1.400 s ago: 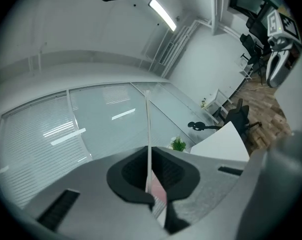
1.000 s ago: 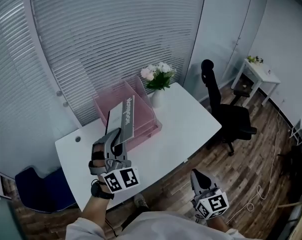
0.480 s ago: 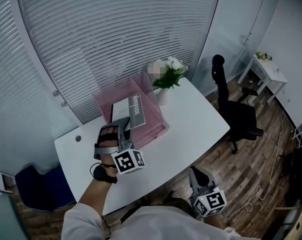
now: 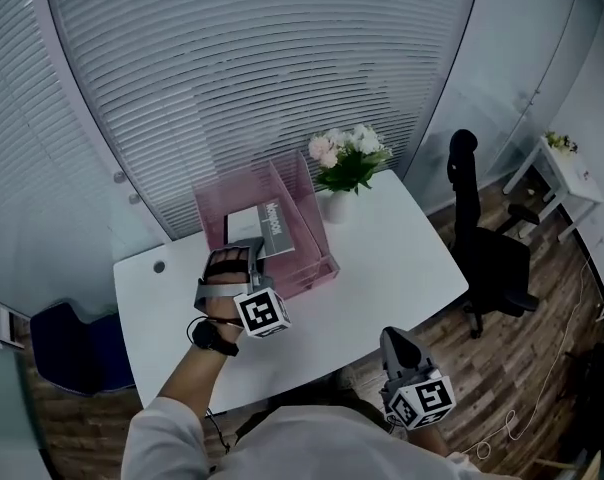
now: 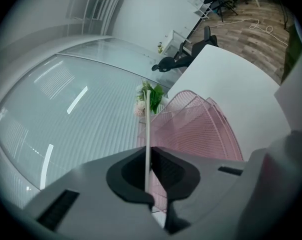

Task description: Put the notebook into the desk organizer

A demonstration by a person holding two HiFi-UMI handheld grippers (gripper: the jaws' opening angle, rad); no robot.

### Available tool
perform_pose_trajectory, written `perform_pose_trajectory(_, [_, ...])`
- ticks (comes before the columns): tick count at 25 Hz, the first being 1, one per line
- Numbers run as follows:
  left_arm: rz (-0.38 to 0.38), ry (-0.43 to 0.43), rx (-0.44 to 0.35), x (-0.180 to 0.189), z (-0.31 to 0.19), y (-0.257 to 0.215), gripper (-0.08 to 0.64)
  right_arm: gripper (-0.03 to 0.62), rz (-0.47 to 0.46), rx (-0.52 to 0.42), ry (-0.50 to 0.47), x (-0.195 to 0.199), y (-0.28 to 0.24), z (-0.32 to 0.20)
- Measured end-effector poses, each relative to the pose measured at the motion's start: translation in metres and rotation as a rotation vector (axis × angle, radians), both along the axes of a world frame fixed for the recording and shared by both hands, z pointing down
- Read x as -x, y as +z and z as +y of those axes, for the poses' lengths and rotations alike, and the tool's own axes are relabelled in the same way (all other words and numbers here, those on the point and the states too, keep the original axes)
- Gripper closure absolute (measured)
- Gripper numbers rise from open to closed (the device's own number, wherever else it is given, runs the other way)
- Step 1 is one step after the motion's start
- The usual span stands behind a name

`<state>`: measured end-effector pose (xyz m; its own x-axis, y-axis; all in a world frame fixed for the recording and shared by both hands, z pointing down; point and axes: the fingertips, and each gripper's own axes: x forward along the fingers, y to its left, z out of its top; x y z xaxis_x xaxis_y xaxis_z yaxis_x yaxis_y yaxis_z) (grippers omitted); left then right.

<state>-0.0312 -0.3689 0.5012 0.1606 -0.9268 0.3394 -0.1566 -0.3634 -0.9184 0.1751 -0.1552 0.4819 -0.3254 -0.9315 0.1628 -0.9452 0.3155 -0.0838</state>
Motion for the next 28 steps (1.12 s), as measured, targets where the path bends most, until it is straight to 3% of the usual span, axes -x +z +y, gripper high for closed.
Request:
perform_pose_trajectory(10, [-0.072,-0.103,0.089,-0.026,-0.014,0.036,0.543,0.580,-0.007,0.011,-0.080,-0.065,0.001,-0.045])
perform_pose_trajectory(20, [-0.109,-0.145,0.255,-0.029,-0.017,0.068,0.523,0.580,-0.027,0.019,-0.131,-0.083,0.008,-0.075])
perform_pose_trajectory(28, [-0.077,-0.184,0.401,-0.021,-0.024,0.082,0.471,0.580,-0.044,0.020,-0.138,-0.084,0.013,-0.082])
